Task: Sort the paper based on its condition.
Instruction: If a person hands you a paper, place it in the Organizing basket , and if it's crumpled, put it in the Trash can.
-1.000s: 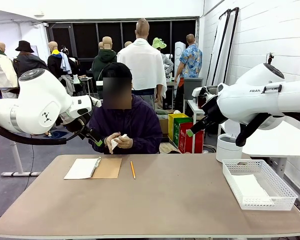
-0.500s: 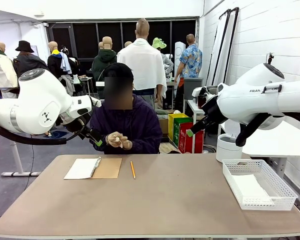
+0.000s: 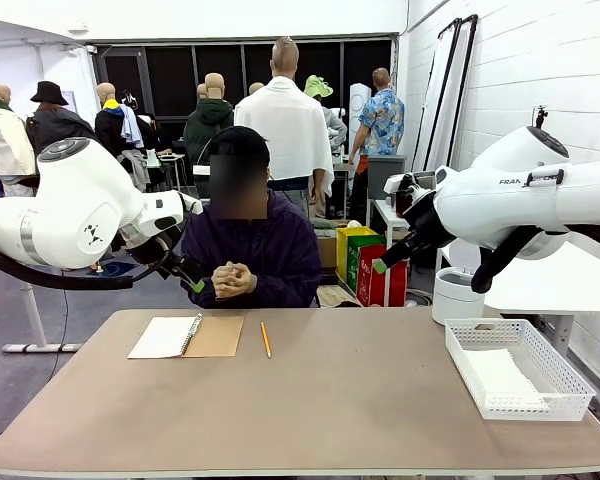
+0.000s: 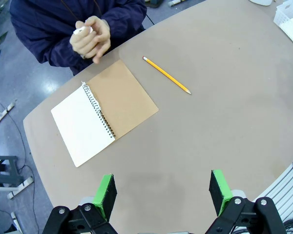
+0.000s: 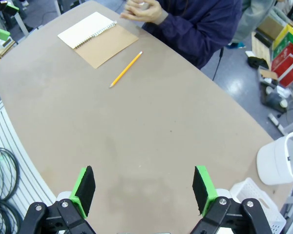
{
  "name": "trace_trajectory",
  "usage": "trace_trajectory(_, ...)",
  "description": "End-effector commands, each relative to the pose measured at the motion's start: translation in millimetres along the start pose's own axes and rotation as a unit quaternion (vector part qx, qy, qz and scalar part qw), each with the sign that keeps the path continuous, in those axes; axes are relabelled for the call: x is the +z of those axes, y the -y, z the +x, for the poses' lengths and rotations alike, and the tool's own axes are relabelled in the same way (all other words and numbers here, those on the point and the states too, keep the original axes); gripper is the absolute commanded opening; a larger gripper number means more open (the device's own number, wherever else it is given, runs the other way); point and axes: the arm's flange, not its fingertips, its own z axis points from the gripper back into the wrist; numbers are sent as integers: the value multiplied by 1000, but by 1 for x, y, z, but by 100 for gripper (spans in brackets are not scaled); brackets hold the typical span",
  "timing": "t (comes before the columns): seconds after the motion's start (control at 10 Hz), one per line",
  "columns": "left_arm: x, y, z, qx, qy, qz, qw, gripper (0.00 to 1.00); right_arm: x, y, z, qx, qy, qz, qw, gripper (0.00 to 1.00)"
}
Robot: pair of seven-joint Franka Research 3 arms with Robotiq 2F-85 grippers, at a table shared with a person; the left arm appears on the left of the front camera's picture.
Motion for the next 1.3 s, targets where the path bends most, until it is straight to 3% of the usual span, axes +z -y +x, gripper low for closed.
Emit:
trace_trajectory(0.0, 0, -1, 0, 1, 0, -1, 1000, 100, 0, -1, 0, 1, -1, -2, 1000, 100)
trace_trajectory(1.2, 0, -1, 0, 1, 0, -1, 1000, 100, 0, -1, 0, 1, -1, -2, 1000, 100)
